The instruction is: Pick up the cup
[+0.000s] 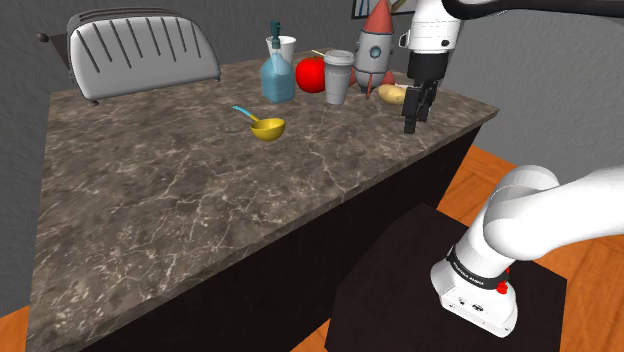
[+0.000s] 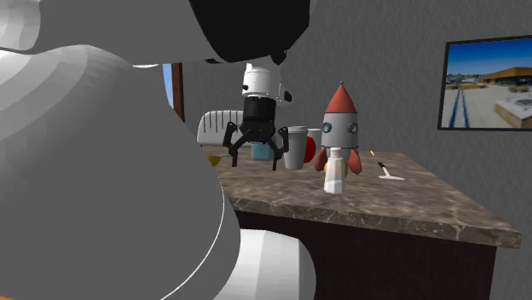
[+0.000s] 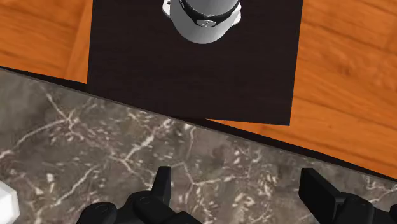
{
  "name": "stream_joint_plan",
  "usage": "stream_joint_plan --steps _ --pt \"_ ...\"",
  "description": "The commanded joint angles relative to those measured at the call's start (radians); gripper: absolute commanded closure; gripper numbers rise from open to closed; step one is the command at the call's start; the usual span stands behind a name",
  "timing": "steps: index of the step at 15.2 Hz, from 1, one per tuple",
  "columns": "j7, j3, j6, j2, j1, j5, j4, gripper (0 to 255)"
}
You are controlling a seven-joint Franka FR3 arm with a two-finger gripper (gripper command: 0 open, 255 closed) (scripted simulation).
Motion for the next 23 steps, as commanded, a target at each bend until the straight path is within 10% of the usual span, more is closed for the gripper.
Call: stream_joint_plan --steps 1,23 --pt "0.000 0.000 0.000 0.000 0.000 0.000 0.000 0" --pt "-0.223 0.244 0.607 0.290 -0.022 -0.975 0.134 0"
